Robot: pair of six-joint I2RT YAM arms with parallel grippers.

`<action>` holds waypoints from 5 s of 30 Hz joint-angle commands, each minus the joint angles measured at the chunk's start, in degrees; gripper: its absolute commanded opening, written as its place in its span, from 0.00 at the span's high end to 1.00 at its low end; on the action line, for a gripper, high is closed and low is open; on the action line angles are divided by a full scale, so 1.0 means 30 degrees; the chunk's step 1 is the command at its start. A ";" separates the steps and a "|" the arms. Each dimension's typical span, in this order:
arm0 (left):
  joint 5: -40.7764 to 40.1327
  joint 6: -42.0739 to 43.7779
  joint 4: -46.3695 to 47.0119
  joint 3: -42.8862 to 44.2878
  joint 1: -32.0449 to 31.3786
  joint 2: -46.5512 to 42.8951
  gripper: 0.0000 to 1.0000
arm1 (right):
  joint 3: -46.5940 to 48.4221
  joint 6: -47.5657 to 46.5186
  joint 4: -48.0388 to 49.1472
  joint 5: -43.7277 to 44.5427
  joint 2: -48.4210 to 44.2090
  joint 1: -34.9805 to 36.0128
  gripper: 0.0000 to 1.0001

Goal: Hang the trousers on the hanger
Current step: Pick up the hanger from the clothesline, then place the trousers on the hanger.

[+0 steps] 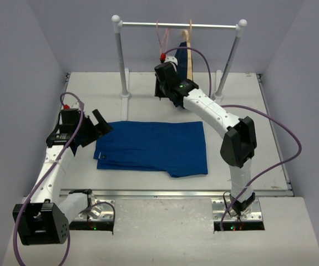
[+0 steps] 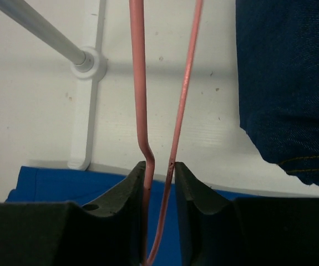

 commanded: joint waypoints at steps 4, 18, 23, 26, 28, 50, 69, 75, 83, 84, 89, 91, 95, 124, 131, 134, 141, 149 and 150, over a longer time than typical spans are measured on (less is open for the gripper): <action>0.0496 0.0317 0.0871 -0.0107 -0.0138 -0.0393 0.00 | -0.1034 -0.0690 0.2107 0.1138 -0.2261 0.0167 0.87; 0.0564 0.0288 0.0899 -0.0166 -0.0119 -0.0384 0.00 | -0.2613 -0.2428 0.3771 0.0909 -0.4862 0.0186 1.00; 0.0290 0.0211 0.0862 -0.0175 -0.0139 -0.0239 0.00 | -0.4632 -0.2097 0.3998 0.0138 -0.6865 0.0186 1.00; -0.1859 -0.0566 0.0154 -0.0047 -0.0119 0.0195 0.00 | -0.6608 -0.1722 0.4126 -0.0899 -0.8390 0.0244 1.00; -0.3891 -0.1438 -0.0659 0.0273 -0.0119 0.0923 0.00 | -0.8195 -0.1548 0.4417 -0.1790 -0.9483 0.0332 1.00; -0.3568 -0.5012 0.2153 -0.4107 -0.1199 0.8898 0.06 | -2.6357 0.5323 1.1177 0.4612 -1.6628 1.1014 1.00; -0.1539 -0.4240 0.3873 -0.5234 -0.3064 0.3634 1.00 | -2.4782 1.2750 1.3129 0.6444 -0.6862 1.4571 1.00; -0.1044 -0.4536 0.2846 -0.3033 -0.4360 0.0002 1.00 | -2.5112 1.2198 1.3780 0.6088 -0.7663 1.4543 1.00; -0.3146 -0.5130 0.3979 -0.1383 -0.9826 -0.0089 1.00 | -2.6343 1.1368 1.5011 0.3554 -0.9348 1.3752 1.00; -0.3145 -0.5074 0.4473 -0.1310 -1.0741 0.0159 1.00 | -2.6524 1.1467 1.4792 0.3425 -0.9859 1.3606 1.00; -0.2971 -0.5689 0.7190 -0.1279 -1.3098 0.2154 1.00 | -2.7267 1.1690 1.3936 0.4084 -1.1080 1.3184 1.00; -0.2891 -0.5936 0.8389 -0.1254 -1.4154 0.3218 1.00 | -2.7825 1.1337 1.4321 0.4270 -1.1241 1.2937 1.00; -0.2154 -0.5381 0.9768 -0.0327 -1.5427 0.5607 1.00 | -2.8378 0.9968 1.5602 0.3313 -1.0833 1.2373 1.00; -0.6038 -0.6200 0.5557 0.5799 -1.8371 1.4130 0.35 | -3.5424 0.9610 1.8071 0.1025 -1.5038 1.1733 1.00; -1.0569 -0.8050 0.2867 0.5095 -1.8261 1.1046 0.23 | -3.5336 0.9734 1.8017 0.0877 -1.5137 1.1553 1.00; -1.0946 -0.8015 0.2354 0.4556 -1.8096 1.0018 0.24 | -3.5261 0.9911 1.7704 0.0991 -1.5163 1.1511 1.00; -1.0279 -0.7897 0.3030 0.3462 -1.7762 0.8460 0.58 | -3.4960 0.9779 1.7484 0.0898 -1.5111 1.1377 1.00; -0.2998 -0.8692 0.8726 0.1017 -1.8119 0.9506 0.99 | -3.4252 0.8724 1.6001 0.1135 -1.5858 1.1407 1.00; -0.2474 -0.8706 0.9354 0.1170 -1.8191 1.0010 0.99 | -3.4227 0.8452 1.5918 0.1138 -1.6054 1.1388 1.00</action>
